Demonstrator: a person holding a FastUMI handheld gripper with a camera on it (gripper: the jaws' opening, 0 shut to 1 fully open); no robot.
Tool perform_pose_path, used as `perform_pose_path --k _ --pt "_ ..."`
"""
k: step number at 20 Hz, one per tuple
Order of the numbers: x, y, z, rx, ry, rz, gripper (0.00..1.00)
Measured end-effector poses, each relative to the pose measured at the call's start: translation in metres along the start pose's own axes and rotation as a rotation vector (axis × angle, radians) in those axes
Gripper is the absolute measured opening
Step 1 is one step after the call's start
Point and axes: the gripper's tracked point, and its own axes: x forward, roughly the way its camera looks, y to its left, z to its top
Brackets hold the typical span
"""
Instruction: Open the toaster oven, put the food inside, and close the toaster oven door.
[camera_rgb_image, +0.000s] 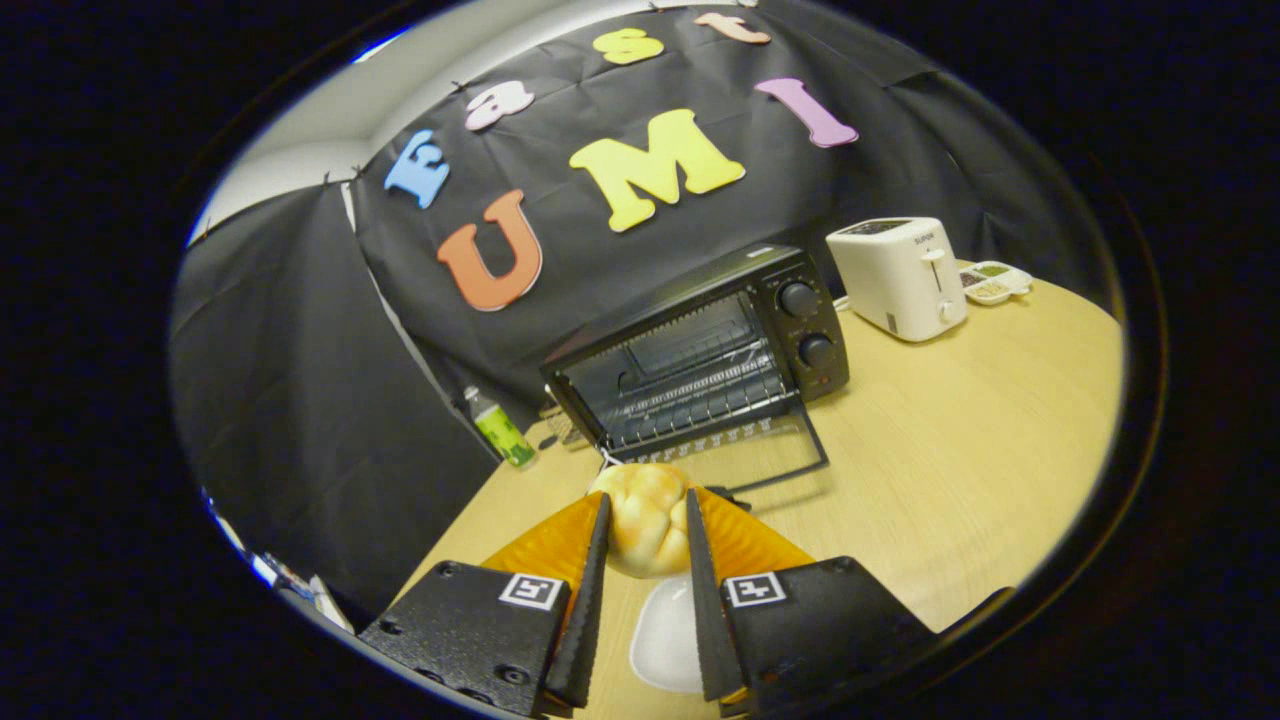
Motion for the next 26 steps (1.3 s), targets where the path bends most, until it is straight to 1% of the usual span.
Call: perform_pose_path --k 3,6,10,13,19,22,25,26 --pt "0.046 0.000 0.030 0.040 -0.021 -0.015 0.45" --pt "0.095 -0.010 0.051 0.008 -0.049 -0.067 0.45" --pt "0.160 -0.034 0.060 -0.015 -0.035 -0.136 0.46" --pt "0.198 -0.049 0.067 -0.075 -0.029 -0.187 0.45" --pt "0.249 -0.039 0.075 -0.235 -0.039 -0.222 0.46" --pt "0.269 -0.044 0.067 -0.250 0.015 -0.242 0.46" --pt "0.272 -0.042 0.075 -0.276 0.001 -0.263 0.53" --pt "0.271 -0.037 0.073 -0.279 0.005 -0.253 0.62"
